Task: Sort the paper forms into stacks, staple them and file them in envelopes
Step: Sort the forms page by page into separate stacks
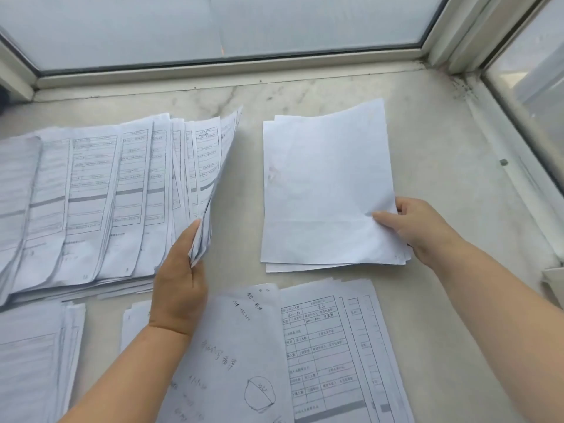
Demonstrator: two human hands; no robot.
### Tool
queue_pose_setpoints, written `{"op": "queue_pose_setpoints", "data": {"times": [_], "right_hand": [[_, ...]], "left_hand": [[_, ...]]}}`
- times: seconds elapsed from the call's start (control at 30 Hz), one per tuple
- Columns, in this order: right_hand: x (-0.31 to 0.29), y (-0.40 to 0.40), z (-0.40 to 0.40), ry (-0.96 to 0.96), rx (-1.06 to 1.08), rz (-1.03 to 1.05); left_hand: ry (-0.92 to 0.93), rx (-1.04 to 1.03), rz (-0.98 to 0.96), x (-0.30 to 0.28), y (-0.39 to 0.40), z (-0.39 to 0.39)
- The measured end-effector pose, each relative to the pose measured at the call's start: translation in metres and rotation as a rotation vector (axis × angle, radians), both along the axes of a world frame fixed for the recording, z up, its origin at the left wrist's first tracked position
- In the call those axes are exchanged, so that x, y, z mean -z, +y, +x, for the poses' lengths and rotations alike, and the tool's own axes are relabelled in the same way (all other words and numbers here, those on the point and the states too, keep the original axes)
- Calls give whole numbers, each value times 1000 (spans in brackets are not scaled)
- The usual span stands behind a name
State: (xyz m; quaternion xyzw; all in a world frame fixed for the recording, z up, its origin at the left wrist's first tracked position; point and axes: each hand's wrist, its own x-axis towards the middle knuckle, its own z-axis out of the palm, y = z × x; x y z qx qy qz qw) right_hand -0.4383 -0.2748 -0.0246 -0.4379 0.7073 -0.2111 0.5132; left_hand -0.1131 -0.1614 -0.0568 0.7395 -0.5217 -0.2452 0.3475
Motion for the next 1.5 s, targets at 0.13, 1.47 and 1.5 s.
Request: {"op": "queue_pose_setpoints", "data": {"times": [0.13,1.47,1.5], "right_hand": [[7,-8,50,1,-115,19],[-20,387,329,50,-358,230],[-20,387,330,8,-347,247]], "left_hand": [[6,16,-106,5,2,-1],[-156,530,87,-11,339,207],[-159,540,80,-10,338,207]]}}
